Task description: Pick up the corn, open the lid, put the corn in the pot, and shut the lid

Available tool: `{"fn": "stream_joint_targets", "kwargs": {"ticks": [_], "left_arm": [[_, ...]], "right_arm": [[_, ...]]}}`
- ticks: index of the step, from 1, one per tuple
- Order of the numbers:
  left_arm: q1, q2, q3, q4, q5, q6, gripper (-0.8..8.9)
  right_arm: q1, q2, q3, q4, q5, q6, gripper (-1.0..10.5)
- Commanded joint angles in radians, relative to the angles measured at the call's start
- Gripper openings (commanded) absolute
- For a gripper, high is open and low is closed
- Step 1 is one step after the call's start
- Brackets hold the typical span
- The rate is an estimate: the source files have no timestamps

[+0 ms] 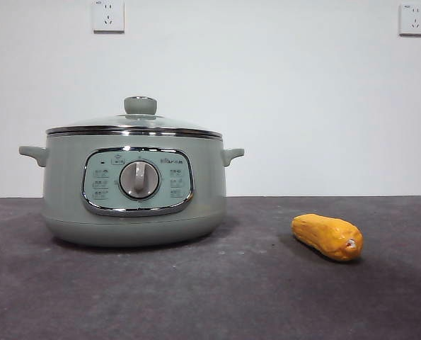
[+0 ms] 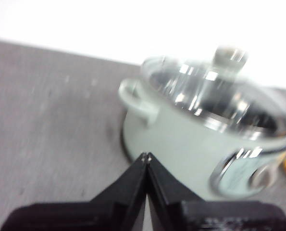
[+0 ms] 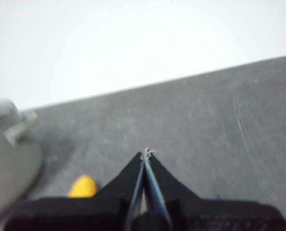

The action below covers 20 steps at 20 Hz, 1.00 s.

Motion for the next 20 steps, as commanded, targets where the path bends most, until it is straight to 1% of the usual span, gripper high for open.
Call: {"fn": "stream_joint_targets", "kwargs": {"ticks": [1, 4, 7, 8, 13, 16, 20], "left_arm": [[0.002, 0.032, 0.073, -0.024, 0.027, -0.023, -0.06], [0.001, 0.083, 0.166, -0.068, 0.056, -0.021, -0.06], [0.001, 0.136, 0.258, -0.123, 0.085, -0.008, -0.06], [0.001, 0.159, 0.297, -0.151, 0.105, 0.009, -0.06], [0.001, 0.258, 0.457, -0.317, 0.195, 0.082, -0.06], [0.000, 0.312, 0.547, -0.432, 0.231, 0.128, -0.06], [0.000, 0.375, 0.655, -0.585, 0.236, 0.198, -0.06]], "right_arm": [[0.001, 0.040, 0.075, 0.005, -0.031, 0.050, -0.1], [0.001, 0.110, 0.177, -0.056, -0.083, 0.053, -0.1], [0.001, 0.195, 0.297, -0.160, -0.123, 0.047, -0.1], [0.001, 0.232, 0.352, -0.212, -0.138, 0.035, -0.1], [0.001, 0.388, 0.591, -0.452, -0.213, -0.072, -0.1], [0.001, 0.478, 0.731, -0.616, -0.238, -0.138, -0.1], [0.001, 0.579, 0.881, -0.805, -0.256, -0.201, -0.1]]}}
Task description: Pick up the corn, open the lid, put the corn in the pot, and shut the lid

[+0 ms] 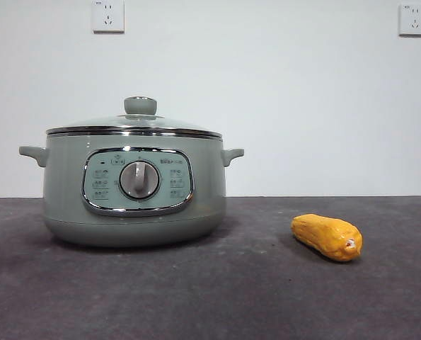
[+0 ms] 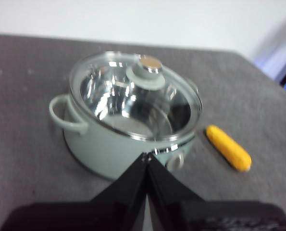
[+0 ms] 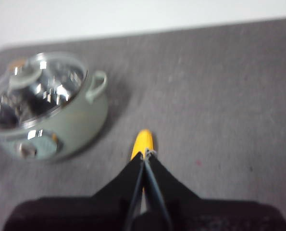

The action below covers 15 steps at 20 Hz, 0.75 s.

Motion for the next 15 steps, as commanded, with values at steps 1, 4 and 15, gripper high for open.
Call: {"fn": "stream_joint_targets", "kwargs": {"ticks": [1, 4, 15], "left_arm": [[0.000, 0.034, 0.068, -0.096, 0.003, 0.093, -0.06], [0.000, 0.068, 0.130, -0.179, 0.003, 0.128, -0.06], [-0.018, 0.124, 0.200, -0.236, 0.063, 0.146, 1.52]], "right_arm": [[0.000, 0.063, 0.097, -0.125, -0.010, -0.084, -0.1], [0.000, 0.116, 0.170, -0.220, -0.013, -0.119, -0.1], [0.000, 0.177, 0.232, -0.319, -0.031, -0.167, 1.5]]}}
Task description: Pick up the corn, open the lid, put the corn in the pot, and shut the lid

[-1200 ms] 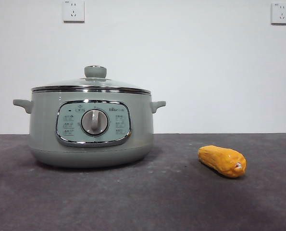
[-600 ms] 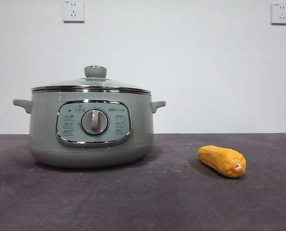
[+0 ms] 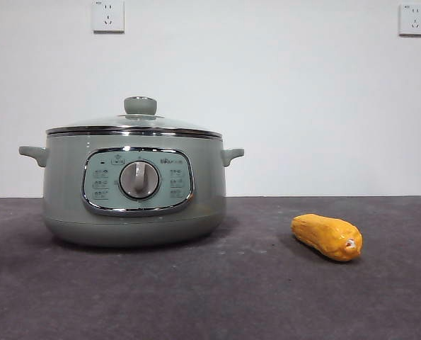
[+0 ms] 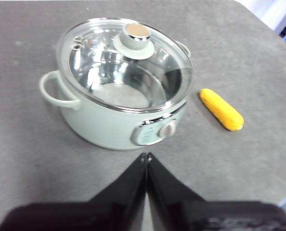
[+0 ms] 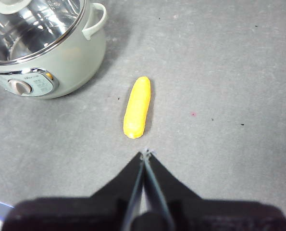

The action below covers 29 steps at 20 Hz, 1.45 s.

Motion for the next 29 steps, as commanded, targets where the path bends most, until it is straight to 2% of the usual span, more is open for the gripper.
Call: {"fn": "stream_joint_targets", "kwargs": {"ticks": [1, 2, 3, 12, 16, 21, 29], "left_arm": [[-0.002, 0.004, 0.001, 0.021, 0.083, 0.013, 3.59], [-0.002, 0.010, 0.001, 0.030, 0.112, 0.010, 5.45], [-0.002, 0.016, 0.001, 0.038, 0.138, 0.009, 6.42], [-0.002, 0.079, 0.001, 0.073, 0.160, 0.008, 6.37], [-0.002, 0.100, 0.001, 0.076, 0.160, 0.008, 6.36], [-0.002, 0.103, 0.001, 0.076, 0.160, 0.008, 6.35], [-0.003, 0.103, 0.001, 0.079, 0.160, 0.008, 6.35]], "right_arm": [[0.000, -0.002, 0.004, 0.002, -0.037, -0.010, 3.2], [0.000, -0.001, 0.004, 0.002, -0.048, -0.010, 4.7], [0.001, 0.002, 0.004, 0.004, -0.053, -0.010, 6.1], [0.004, 0.115, 0.005, 0.016, -0.074, 0.011, 6.3], [0.082, 0.287, 0.005, 0.074, -0.079, 0.028, 6.3], [0.203, 0.566, 0.005, 0.217, 0.013, 0.073, 6.3], [0.306, 0.906, 0.005, 0.386, 0.172, 0.105, 6.3]]}}
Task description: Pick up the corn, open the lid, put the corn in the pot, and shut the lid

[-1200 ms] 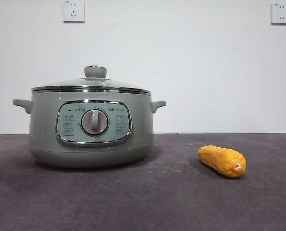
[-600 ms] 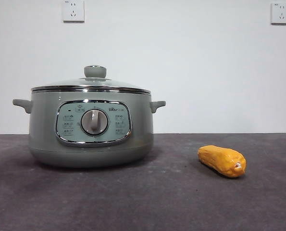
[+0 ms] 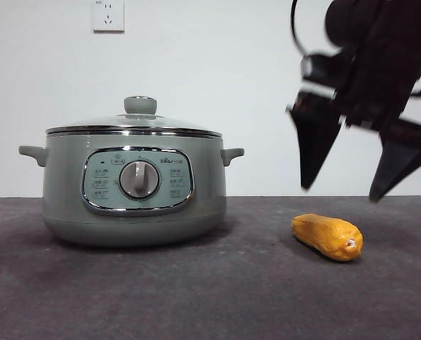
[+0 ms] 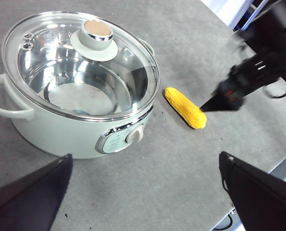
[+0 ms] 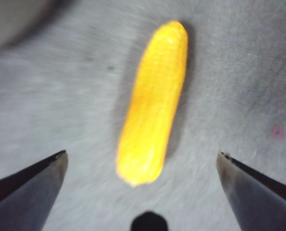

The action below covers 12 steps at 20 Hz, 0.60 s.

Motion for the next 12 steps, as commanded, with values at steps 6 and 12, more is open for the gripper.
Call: {"fn": "stream_joint_targets", "kwargs": {"ticks": [6, 12], "left_arm": [[-0.002, 0.000, 0.001, 0.016, 0.004, 0.005, 6.35], [-0.002, 0.008, 0.001, 0.028, 0.006, -0.022, 6.35]], "right_arm": [[0.040, 0.159, 0.000, 0.040, 0.050, 0.014, 4.8], [0.040, 0.177, 0.000, 0.031, 0.048, 0.011, -0.2]]}}
